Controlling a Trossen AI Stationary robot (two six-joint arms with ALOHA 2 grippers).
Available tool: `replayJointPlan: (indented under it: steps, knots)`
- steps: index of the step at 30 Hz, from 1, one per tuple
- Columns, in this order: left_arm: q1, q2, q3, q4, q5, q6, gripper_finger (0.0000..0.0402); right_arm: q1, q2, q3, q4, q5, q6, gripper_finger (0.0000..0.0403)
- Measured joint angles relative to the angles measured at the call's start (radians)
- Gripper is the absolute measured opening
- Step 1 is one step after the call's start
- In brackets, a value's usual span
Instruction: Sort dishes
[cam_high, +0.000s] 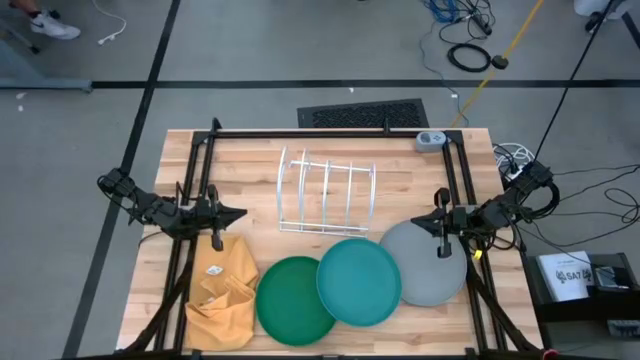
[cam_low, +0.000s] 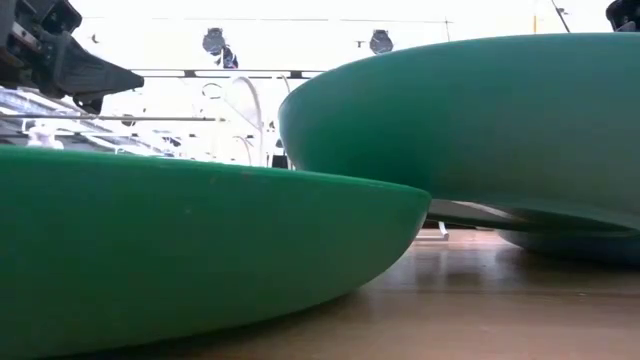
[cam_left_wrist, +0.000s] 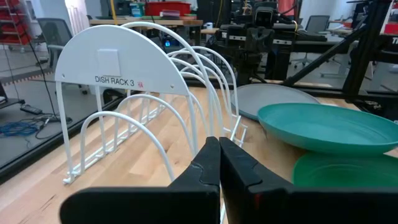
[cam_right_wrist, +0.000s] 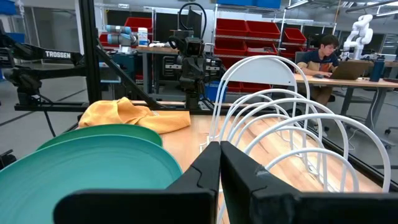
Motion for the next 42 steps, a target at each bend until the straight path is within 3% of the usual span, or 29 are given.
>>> replayJointPlan:
  steps: [9,13,18,21,26,32,37,42]
  knots:
    - [0.000,0.000,0.000,0.000,0.000,0.000,0.0000,0.000,0.000,0.000,0.009,0.000,0.004,0.0006]
    - [0.000,0.000,0.000,0.000,0.000,0.000,0.0000,0.000,0.002,-0.001,0.040,-0.001,0.146,0.0006]
    - [0.000,0.000,0.000,0.000,0.000,0.000,0.0000,-0.005,0.001,0.001,0.381,-0.016,0.165,0.0006]
    - [0.000,0.000,0.000,0.000,0.000,0.000,0.0000,-0.005,0.005,0.039,0.480,-0.086,0.103,0.0006]
    - [0.000,0.000,0.000,0.000,0.000,0.000,0.0000,-0.005,0.064,0.201,0.307,-0.133,0.034,0.0006]
    - [0.000,0.000,0.000,0.000,0.000,0.000,0.0000,-0.005,0.264,0.422,0.092,-0.135,-0.031,0.0006]
    - [0.000,0.000,0.000,0.000,0.000,0.000,0.0000,-0.005,0.410,0.535,0.089,-0.135,-0.048,0.0006]
    - [0.000,0.000,0.000,0.000,0.000,0.000,0.0000,-0.005,0.478,0.581,0.116,-0.156,0.004,0.0006]
